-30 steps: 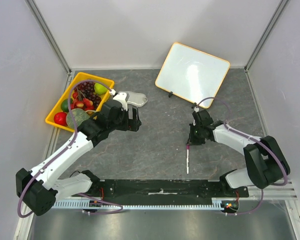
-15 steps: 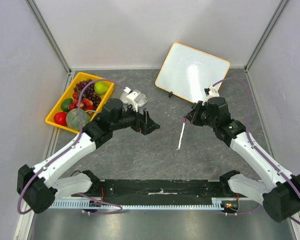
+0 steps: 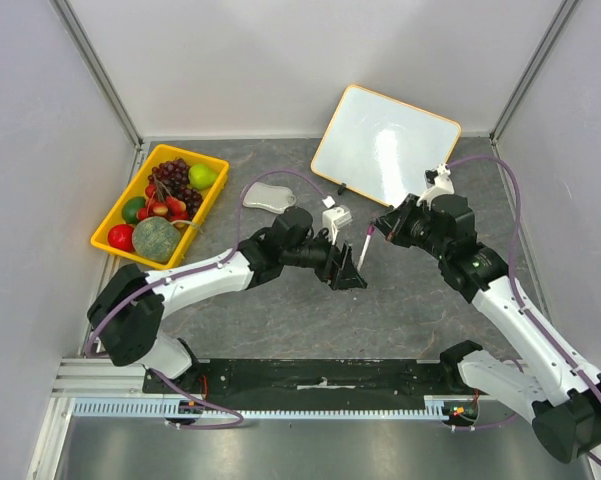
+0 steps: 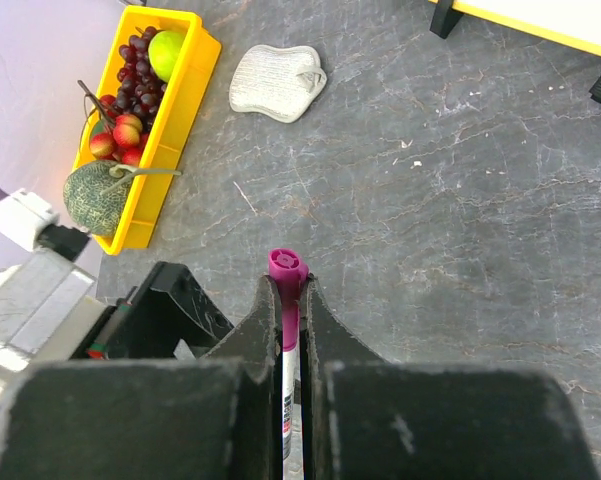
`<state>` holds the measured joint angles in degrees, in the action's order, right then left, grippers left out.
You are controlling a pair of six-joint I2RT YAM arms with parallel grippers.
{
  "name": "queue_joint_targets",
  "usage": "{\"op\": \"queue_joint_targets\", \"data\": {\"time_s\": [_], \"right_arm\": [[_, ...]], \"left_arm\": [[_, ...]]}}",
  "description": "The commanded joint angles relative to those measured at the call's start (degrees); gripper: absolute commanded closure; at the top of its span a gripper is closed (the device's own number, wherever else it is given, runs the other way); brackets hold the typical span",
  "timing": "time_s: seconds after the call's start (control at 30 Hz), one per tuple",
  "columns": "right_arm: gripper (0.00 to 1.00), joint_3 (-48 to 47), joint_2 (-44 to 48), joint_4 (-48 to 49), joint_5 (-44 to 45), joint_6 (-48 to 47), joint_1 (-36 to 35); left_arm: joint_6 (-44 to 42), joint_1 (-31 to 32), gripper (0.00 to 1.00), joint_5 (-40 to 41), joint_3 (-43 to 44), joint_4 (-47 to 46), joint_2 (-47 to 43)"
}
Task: Write a sentence on the whiteboard
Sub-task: Pass from the right arm to the left
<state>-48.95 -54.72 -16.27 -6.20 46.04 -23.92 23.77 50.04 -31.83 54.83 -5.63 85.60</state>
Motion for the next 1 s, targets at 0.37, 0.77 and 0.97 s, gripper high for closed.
{"op": "queue_joint_targets", "data": {"time_s": [0.37,0.77,0.97], "right_arm": [[0.32,-2.8,3.5,2.4,-2.2,-3.1,-0.2],[0.02,-6.2,-0.8,3.5,-26.7,-15.5,-0.1],[0.02,-3.5,-4.2,20.3,-47.9,-8.9,-0.2]], "left_arm": [[1.7,1.1,0.98,1.2,1.9,-4.5,-1.1],[-7.3,-9.2,0.98,-2.0,1.8,13.1,-14.7],[-12.6,-10.8,0.98,-8.9,4.1,24.7,-21.4]]}}
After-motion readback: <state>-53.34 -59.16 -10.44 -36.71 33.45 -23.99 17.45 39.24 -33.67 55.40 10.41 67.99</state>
